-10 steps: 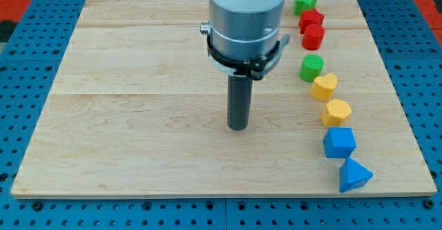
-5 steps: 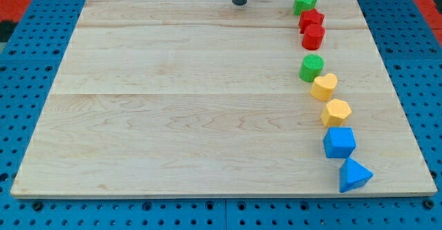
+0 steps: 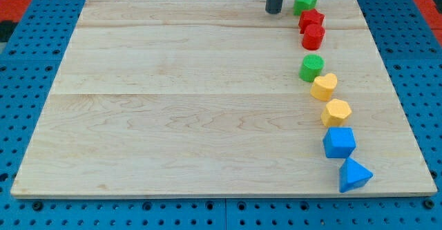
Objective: Move your arm to the blue triangle
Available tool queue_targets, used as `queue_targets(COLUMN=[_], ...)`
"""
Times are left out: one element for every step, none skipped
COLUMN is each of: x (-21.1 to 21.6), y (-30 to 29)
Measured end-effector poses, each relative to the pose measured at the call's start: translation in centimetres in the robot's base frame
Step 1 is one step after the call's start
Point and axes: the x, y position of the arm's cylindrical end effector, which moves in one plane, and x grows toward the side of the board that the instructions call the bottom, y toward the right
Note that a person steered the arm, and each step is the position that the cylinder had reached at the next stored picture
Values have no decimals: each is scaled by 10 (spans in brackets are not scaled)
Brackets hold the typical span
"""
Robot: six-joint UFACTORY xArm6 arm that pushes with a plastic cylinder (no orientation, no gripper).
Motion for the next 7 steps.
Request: queue_targets(x=[66, 110, 134, 146, 153, 160, 166], y=[-19, -29, -41, -56, -59, -60, -61])
